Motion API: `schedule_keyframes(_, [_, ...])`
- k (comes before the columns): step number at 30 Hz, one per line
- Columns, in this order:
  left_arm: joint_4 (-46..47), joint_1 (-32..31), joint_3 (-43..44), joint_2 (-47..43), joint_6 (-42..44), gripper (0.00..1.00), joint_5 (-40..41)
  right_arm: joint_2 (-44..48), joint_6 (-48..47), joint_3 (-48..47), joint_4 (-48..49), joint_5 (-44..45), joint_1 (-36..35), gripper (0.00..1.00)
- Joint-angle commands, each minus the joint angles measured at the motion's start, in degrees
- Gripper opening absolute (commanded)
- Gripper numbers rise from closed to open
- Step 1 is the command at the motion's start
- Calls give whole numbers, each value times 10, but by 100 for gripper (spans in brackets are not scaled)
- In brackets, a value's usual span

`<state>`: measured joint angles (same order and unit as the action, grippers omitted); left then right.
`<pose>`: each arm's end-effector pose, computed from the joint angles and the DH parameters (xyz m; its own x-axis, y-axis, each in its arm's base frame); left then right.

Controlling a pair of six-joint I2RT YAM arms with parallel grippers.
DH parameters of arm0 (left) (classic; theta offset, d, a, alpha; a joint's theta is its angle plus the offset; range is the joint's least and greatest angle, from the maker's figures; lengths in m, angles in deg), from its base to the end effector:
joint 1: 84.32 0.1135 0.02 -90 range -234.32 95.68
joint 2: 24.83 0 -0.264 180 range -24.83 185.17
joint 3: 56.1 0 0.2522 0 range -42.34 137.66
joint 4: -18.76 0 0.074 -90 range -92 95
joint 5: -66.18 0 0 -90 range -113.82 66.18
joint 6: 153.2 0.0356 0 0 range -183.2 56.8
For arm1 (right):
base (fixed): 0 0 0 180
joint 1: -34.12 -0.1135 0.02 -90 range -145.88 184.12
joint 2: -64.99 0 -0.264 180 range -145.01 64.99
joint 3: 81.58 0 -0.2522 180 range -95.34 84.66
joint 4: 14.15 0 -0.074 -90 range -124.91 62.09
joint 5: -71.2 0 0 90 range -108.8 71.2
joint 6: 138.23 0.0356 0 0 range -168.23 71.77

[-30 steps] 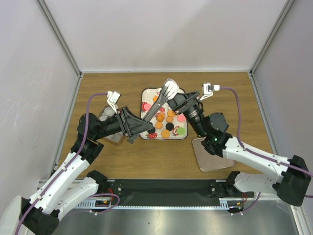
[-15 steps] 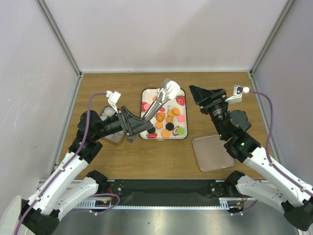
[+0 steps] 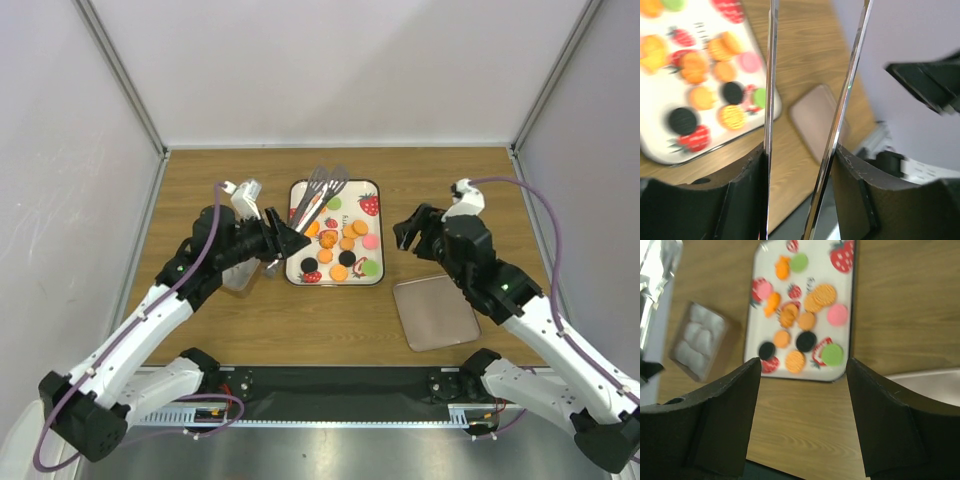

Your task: Pack the cookies

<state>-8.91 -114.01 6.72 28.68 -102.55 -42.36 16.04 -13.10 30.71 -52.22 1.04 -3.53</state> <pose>0.1804 -0.1159 0.3326 -0.6756 -0.3068 -0.6704 0.3924 0.6202 -0.6792 0.1553 0.1046 0.3582 -0.3988 0.3759 -0.8364 -0.1119 0.8853 0.4513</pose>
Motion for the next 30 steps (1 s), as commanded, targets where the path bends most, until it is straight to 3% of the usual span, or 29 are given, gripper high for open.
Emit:
schedule_keyframes(1, [-48, -15, 44, 28, 66, 54, 90, -8, -72, 19, -37, -27, 0, 74])
schedule_keyframes(17, [-218, -52, 209, 238, 161, 52, 289, -77, -119, 25, -21, -152, 56, 74])
schedule_keyframes(30, [-270, -53, 288, 377, 183, 48, 338, -68, -125, 34, -22, -180, 73, 74])
